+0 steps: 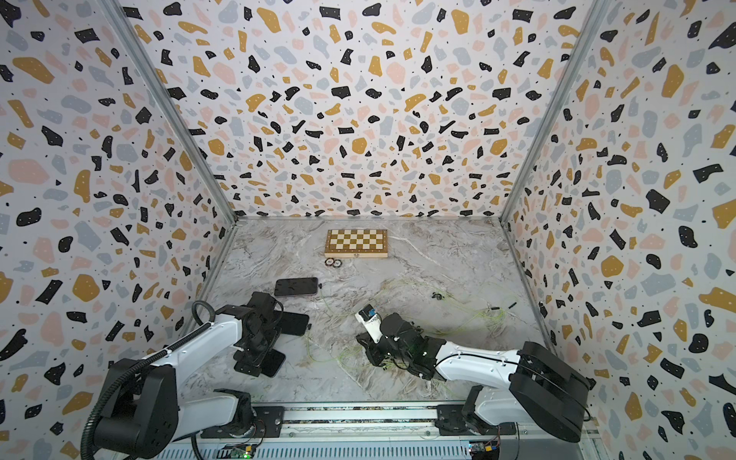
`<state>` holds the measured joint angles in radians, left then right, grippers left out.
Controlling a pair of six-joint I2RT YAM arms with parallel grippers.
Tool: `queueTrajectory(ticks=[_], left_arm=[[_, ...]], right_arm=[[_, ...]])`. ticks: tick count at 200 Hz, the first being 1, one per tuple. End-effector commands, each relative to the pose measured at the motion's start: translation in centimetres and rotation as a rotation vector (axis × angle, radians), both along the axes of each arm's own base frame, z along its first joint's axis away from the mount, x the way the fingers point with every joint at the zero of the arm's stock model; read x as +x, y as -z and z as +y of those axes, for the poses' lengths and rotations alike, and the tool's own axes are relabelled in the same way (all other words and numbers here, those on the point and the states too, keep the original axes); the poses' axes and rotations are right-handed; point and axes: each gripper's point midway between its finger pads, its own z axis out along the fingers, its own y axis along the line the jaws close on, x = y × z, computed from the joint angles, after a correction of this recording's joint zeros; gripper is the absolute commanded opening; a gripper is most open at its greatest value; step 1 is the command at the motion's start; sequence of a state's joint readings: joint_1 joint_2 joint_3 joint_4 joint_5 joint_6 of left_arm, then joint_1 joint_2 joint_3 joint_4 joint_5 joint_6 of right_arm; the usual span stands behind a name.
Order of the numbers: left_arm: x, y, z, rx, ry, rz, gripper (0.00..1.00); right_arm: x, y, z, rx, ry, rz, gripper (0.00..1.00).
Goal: Plug wired earphones into phones
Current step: Pick up the phone at the center of the board.
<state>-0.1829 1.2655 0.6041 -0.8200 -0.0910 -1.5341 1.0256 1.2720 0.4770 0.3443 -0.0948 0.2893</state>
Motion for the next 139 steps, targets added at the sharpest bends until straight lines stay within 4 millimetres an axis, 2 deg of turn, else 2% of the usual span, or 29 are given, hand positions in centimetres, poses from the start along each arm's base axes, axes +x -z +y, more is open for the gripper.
queueTrajectory(ticks=[1,42,91,139], left_arm=[[-1.0,0.8,0.5,0.020,-0.004,0.053,0.94],[-1.2,1.5,0.2,0.011,0.012,0.094,0.86],[-1.3,1.6,0.0,-0.006,0.011,0.078,0.71],[-0.9,2.0,-1.0,-0.066,0.013,0.037,0.59]], right_arm=[[0.6,-1.5,0.8,0.016,0.006,-0.038,0.00],[0.4,-1.4,0.9,0.013,0.005,-0.042,0.00],[0.2,-1.5,1.1,0.015,-0.003,-0.047,0.00],[-0.6,-2.5,1.9,0.060,-0.002,-0.035,0.00]])
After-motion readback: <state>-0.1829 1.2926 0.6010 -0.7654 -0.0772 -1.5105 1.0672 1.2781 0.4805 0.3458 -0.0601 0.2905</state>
